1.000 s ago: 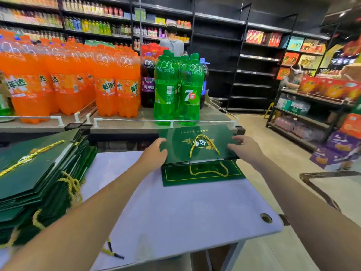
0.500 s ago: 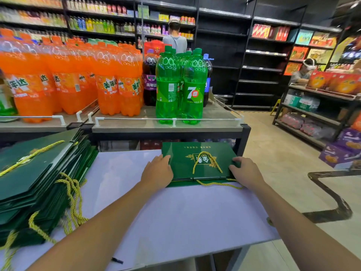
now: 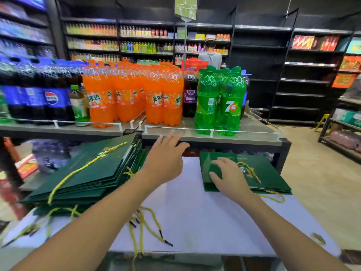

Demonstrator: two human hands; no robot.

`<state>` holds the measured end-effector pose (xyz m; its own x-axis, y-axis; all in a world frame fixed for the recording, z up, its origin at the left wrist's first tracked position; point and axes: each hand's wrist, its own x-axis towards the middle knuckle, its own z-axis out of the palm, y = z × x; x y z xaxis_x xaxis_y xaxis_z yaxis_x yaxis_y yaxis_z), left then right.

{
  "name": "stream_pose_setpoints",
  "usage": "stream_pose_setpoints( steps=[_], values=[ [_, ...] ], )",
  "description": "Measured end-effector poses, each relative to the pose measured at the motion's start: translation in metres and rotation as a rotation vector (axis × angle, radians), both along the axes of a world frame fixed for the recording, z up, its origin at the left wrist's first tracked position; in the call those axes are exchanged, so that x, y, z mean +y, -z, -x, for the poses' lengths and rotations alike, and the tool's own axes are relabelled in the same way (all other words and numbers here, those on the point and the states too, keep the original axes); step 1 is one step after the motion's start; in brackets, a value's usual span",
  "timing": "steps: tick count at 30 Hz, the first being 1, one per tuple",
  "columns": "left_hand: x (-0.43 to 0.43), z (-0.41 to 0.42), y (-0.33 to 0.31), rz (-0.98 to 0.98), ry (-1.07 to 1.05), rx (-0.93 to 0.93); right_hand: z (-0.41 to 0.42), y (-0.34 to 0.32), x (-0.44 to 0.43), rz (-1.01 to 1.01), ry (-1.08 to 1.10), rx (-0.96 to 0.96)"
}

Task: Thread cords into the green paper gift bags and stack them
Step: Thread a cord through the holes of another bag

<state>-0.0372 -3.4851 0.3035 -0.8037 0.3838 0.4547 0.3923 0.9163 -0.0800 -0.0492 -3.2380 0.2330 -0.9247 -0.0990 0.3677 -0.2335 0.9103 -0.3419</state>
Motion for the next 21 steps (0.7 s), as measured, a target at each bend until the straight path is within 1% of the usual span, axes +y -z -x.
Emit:
stream_pose_setpoints(
  steps=[3, 5, 6, 9, 11, 12, 14, 18, 20, 21],
  values=[
    [-0.045, -0.023, -0.02, 0.058, -0.059, 0.04, -0.006, 0.019, -0.043, -0.03, -0.088, -0.012],
    [-0.078, -0.037, -0.028, 0.065, -0.158, -0.025, -0.01, 0.033, -0.063, -0.016, -0.105, -0.03],
    [-0.094, -0.043, -0.03, 0.051, -0.219, -0.098, -0.011, 0.04, -0.071, -0.016, -0.109, -0.026],
    [-0.132, -0.065, -0.027, 0.029, -0.366, -0.374, -0.014, 0.055, -0.08, -0.116, -0.104, 0.002],
    [-0.145, -0.08, -0.021, -0.004, -0.379, -0.519, -0.013, 0.059, -0.079, -0.102, -0.105, 0.036],
    [-0.148, -0.086, -0.017, -0.028, -0.363, -0.558, -0.013, 0.061, -0.078, -0.084, -0.103, 0.05],
    [-0.15, -0.094, -0.01, -0.04, -0.322, -0.551, -0.011, 0.064, -0.079, -0.074, -0.088, 0.065],
    [-0.141, -0.101, 0.002, -0.04, -0.28, -0.443, -0.013, 0.056, -0.085, -0.028, -0.116, 0.121],
    [-0.131, -0.104, 0.004, -0.084, -0.26, -0.417, -0.021, 0.036, -0.095, 0.074, -0.17, 0.124],
    [-0.124, -0.105, 0.005, -0.112, -0.248, -0.403, -0.028, 0.021, -0.105, 0.187, -0.192, 0.076]
  ],
)
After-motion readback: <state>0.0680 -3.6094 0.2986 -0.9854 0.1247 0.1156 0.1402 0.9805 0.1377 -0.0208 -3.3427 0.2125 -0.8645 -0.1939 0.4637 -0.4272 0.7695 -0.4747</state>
